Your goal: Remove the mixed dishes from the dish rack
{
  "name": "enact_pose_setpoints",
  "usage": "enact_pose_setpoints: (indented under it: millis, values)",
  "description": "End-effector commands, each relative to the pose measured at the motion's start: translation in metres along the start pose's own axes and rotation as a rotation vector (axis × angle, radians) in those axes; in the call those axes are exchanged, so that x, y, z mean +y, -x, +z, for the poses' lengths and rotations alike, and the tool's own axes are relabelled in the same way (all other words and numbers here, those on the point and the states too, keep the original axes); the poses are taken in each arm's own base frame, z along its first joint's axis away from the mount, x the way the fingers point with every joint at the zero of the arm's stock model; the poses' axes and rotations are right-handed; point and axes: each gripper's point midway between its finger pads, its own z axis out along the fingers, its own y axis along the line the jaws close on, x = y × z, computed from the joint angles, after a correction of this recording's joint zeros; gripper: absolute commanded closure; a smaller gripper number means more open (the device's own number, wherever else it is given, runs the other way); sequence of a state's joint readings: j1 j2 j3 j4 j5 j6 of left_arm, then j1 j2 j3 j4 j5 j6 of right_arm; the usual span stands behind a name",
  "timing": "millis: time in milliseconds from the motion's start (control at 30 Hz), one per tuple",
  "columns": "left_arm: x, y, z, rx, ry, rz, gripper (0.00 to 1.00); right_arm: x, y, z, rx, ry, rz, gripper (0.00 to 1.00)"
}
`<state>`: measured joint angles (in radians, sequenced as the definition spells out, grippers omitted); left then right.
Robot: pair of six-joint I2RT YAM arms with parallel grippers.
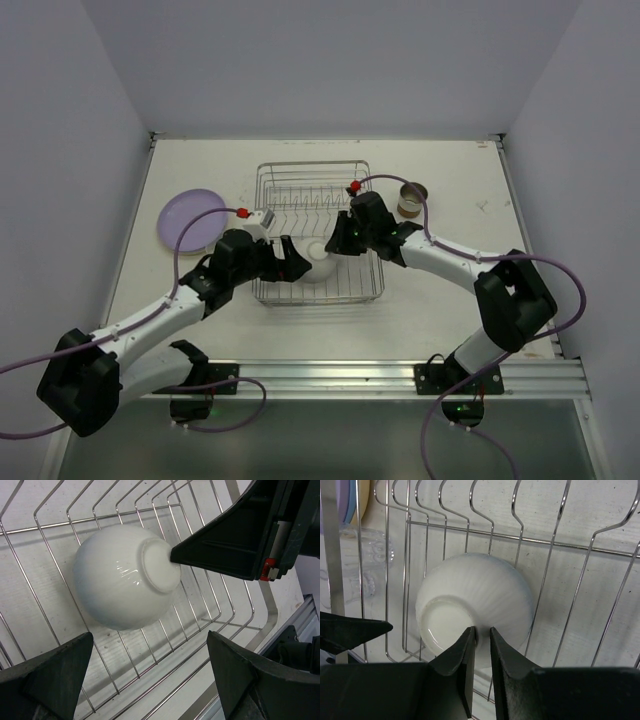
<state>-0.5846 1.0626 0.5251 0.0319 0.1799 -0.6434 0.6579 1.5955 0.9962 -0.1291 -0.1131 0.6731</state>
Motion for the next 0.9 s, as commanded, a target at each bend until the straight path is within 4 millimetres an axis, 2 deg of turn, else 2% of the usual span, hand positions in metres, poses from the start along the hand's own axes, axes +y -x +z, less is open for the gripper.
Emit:
enact_pose_setpoints:
  millis: [0, 167, 267, 300, 433, 633, 867]
  values:
    - [0.006, 0.011, -0.002, -0.034, 0.043, 0.02, 0.0, -0.06, -0.037, -0.001, 0.11, -0.231, -0.019, 0.89]
    - [0.01, 0.003, 0.005, -0.01, 0.045, 0.004, 0.0, -0.063, -0.04, -0.001, 0.121, -0.242, -0.016, 0.89]
    - [0.02, -0.005, 0.01, 0.029, 0.095, -0.005, 0.0, -0.067, -0.04, 0.0, 0.118, -0.262, -0.02, 0.9]
    - [0.02, 0.001, 0.013, 0.019, 0.105, -0.001, 0.0, -0.068, -0.041, 0.0, 0.122, -0.267, -0.02, 0.9]
    - [0.028, -0.007, 0.02, 0.047, 0.131, -0.019, 0.0, -0.073, -0.044, 0.001, 0.131, -0.288, -0.021, 0.9]
    - [0.027, -0.008, 0.033, 0.044, 0.112, -0.045, 0.0, -0.081, -0.044, 0.002, 0.131, -0.325, -0.017, 0.91]
    - [0.009, 0.006, 0.039, -0.042, 0.011, -0.093, 0.0, -0.082, -0.045, 0.003, 0.143, -0.331, -0.022, 0.92]
